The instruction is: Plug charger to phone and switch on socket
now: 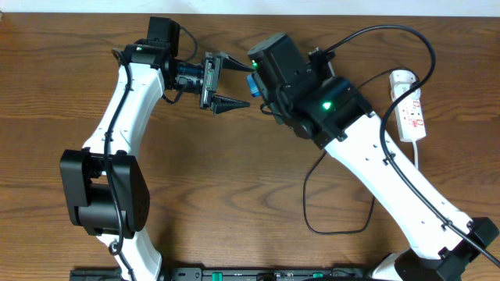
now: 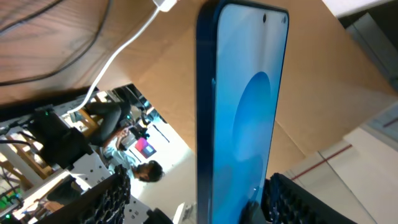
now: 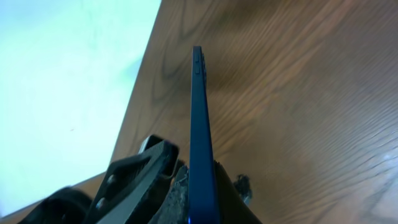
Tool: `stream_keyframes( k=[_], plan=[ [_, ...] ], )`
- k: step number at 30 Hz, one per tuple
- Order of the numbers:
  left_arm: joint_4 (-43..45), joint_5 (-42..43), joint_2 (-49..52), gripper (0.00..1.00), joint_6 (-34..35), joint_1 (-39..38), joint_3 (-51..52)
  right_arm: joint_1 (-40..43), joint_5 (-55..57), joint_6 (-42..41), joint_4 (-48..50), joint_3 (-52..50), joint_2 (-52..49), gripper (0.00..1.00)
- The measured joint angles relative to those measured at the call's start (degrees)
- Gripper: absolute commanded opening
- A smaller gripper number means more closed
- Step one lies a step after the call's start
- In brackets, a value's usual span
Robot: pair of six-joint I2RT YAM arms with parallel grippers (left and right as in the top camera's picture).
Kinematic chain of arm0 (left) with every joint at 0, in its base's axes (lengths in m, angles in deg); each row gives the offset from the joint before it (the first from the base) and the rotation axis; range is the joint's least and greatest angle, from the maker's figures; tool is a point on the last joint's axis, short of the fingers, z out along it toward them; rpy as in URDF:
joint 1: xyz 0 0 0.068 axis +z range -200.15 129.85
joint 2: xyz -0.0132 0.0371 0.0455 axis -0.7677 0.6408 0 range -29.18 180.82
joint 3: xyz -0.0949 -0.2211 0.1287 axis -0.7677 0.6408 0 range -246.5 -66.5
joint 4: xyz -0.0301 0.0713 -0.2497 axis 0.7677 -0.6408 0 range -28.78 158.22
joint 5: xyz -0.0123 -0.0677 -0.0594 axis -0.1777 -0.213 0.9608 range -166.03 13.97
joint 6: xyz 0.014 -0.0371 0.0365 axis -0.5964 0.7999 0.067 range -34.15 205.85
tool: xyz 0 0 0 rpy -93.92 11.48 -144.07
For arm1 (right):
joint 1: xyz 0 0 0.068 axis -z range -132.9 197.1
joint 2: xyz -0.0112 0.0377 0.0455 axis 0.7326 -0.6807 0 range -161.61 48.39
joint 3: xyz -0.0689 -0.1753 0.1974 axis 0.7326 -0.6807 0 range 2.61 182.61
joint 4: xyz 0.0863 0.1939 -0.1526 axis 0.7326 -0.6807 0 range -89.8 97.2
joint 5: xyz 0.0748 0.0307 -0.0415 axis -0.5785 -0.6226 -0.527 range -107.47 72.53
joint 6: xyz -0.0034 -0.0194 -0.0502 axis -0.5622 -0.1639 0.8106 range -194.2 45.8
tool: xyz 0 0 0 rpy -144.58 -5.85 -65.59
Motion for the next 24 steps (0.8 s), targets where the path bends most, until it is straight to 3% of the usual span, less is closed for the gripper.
stream_keyframes(
  k=[8,14,24],
  plan=[
    [0.11,3.91,0.0,0.6,0.63,-0.81,0.0,-0.74,-1.36,-2.95,0.26,0.0,0.0,0.01],
    [0.11,5.6,0.0,0.45,0.79,-1.07,0.0,-0.74,-3.43,-5.53,0.26,0.0,0.0,0.01],
    [0.11,4.9,0.0,0.36,0.85,-1.07,0.0,-0.74,-4.24,-7.5,0.28,0.0,0.0,0.01]
  ],
)
